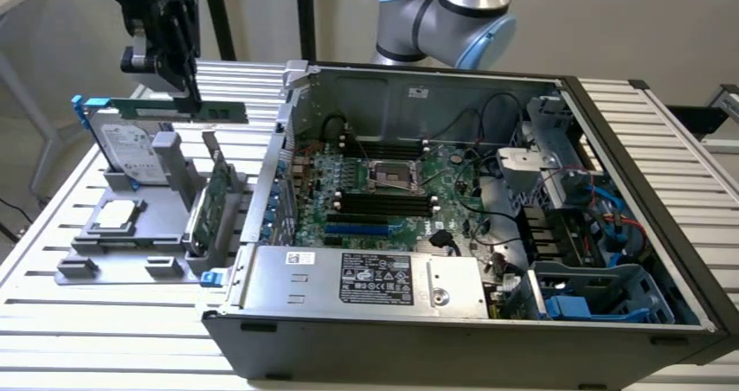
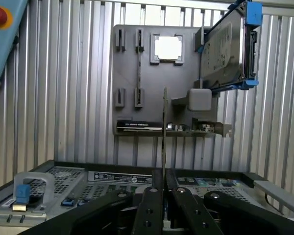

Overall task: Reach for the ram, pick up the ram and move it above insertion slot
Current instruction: 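Pick up the ram and move it above insertion slot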

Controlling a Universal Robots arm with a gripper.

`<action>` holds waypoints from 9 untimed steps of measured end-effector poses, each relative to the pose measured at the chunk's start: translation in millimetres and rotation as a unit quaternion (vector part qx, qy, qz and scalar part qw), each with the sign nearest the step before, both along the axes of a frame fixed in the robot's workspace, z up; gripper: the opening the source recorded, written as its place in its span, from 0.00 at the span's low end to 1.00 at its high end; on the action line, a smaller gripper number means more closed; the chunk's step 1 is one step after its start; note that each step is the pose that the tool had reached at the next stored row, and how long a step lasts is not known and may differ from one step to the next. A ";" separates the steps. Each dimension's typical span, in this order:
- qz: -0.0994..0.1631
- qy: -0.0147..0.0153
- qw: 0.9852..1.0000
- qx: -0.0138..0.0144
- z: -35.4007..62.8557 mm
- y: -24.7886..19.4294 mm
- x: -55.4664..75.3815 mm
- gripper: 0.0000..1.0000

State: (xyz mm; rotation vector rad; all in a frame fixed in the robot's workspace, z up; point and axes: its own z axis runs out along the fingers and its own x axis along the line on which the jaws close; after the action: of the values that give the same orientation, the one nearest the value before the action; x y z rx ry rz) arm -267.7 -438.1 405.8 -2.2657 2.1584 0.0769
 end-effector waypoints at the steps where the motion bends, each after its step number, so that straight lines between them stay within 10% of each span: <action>1: 0.000 0.000 1.000 0.001 0.1 0.6 2.7 0.13; 9: 0.000 0.000 1.000 0.006 1.4 5.3 24.1 0.13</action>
State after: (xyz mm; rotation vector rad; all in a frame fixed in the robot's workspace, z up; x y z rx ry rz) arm -243.6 -432.8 407.2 -2.2592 2.1516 0.0905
